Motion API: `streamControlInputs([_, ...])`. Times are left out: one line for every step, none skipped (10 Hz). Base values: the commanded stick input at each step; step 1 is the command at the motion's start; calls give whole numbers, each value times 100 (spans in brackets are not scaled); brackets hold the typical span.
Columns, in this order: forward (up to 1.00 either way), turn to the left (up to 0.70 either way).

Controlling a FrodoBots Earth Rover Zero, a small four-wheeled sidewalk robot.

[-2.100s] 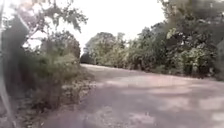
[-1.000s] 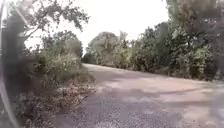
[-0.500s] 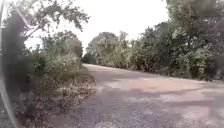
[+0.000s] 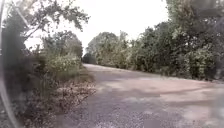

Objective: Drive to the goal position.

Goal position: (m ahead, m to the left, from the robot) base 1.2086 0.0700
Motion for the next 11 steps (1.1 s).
streamControlInputs([6, 0])
streamControlInputs([6, 0])
streamControlInputs([6, 0])
streamControlInputs([6, 0])
streamControlInputs([6, 0])
streamControlInputs([6, 0])
streamControlInputs([6, 0])
streamControlInputs([5, 0])
streamControlInputs([5, 0])
streamControlInputs([6, 0])
streamControlInputs([6, 0])
